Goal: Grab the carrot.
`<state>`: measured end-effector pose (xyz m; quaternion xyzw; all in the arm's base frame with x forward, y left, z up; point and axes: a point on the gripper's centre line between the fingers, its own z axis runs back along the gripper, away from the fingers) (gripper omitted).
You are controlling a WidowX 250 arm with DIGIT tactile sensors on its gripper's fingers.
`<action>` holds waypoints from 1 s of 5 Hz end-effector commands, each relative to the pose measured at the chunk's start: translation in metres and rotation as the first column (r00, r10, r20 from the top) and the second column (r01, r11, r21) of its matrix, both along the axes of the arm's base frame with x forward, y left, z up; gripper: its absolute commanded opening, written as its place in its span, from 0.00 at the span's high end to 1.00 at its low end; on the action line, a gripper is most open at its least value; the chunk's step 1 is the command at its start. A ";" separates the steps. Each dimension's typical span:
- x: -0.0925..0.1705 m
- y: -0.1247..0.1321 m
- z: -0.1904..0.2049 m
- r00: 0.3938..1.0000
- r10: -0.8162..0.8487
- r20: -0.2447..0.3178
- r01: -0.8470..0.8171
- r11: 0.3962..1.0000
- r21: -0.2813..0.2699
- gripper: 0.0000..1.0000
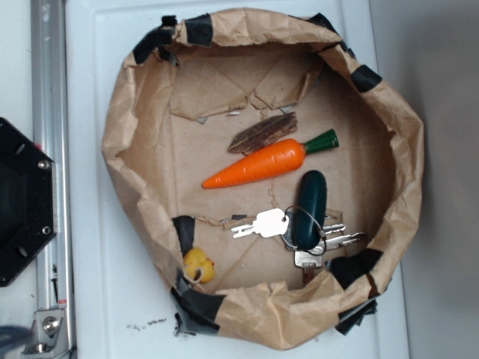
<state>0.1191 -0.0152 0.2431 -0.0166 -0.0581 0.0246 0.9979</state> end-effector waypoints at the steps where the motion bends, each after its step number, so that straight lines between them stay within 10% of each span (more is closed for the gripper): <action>1: 0.000 0.000 0.000 1.000 0.000 0.000 0.000 1.000 0.000 0.00; 3: 0.100 0.030 -0.087 0.994 0.107 0.007 -0.107 0.994 -0.028 0.00; 5: 0.165 0.027 -0.156 0.965 -0.263 -0.007 0.260 0.951 0.170 0.00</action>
